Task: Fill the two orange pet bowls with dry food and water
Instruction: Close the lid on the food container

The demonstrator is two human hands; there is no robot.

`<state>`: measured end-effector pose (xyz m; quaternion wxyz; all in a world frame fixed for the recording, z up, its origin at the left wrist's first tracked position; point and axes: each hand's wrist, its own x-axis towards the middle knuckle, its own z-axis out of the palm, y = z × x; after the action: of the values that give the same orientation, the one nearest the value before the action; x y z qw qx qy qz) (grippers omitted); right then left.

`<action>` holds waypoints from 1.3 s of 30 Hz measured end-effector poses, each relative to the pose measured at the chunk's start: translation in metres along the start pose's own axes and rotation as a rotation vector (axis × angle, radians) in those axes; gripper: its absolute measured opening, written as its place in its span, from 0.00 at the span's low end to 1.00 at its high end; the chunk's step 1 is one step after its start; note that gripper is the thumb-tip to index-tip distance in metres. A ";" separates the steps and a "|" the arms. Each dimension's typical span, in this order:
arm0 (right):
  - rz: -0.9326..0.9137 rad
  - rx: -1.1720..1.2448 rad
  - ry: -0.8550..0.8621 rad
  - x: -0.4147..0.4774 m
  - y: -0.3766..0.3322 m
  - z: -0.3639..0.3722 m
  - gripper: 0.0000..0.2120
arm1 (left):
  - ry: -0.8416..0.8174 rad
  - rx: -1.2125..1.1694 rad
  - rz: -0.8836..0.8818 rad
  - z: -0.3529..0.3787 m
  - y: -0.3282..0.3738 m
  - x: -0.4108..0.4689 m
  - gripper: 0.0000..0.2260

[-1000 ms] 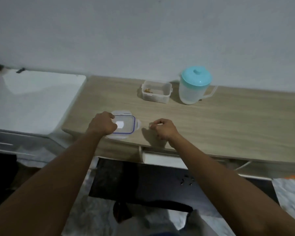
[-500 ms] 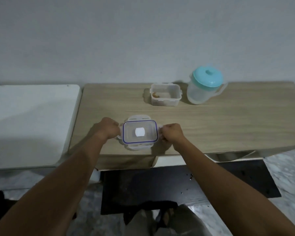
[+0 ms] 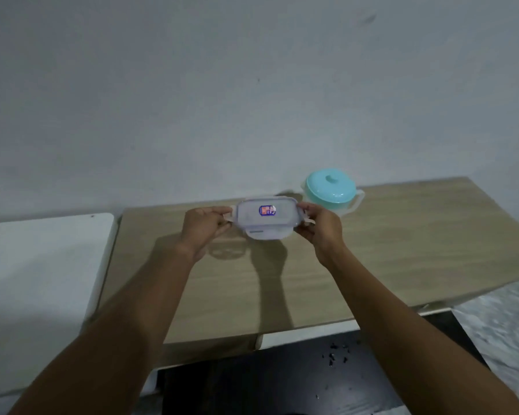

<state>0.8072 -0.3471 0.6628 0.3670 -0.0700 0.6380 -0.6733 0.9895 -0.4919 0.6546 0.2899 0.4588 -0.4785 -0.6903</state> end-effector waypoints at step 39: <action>-0.209 -0.456 -0.113 0.023 0.089 -0.023 0.14 | 0.339 0.130 -0.123 0.031 -0.085 0.009 0.11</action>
<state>0.8135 -0.3347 0.5691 0.3052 -0.2541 0.7410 -0.5415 0.9608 -0.4553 0.5767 0.2933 0.6146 -0.4376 -0.5871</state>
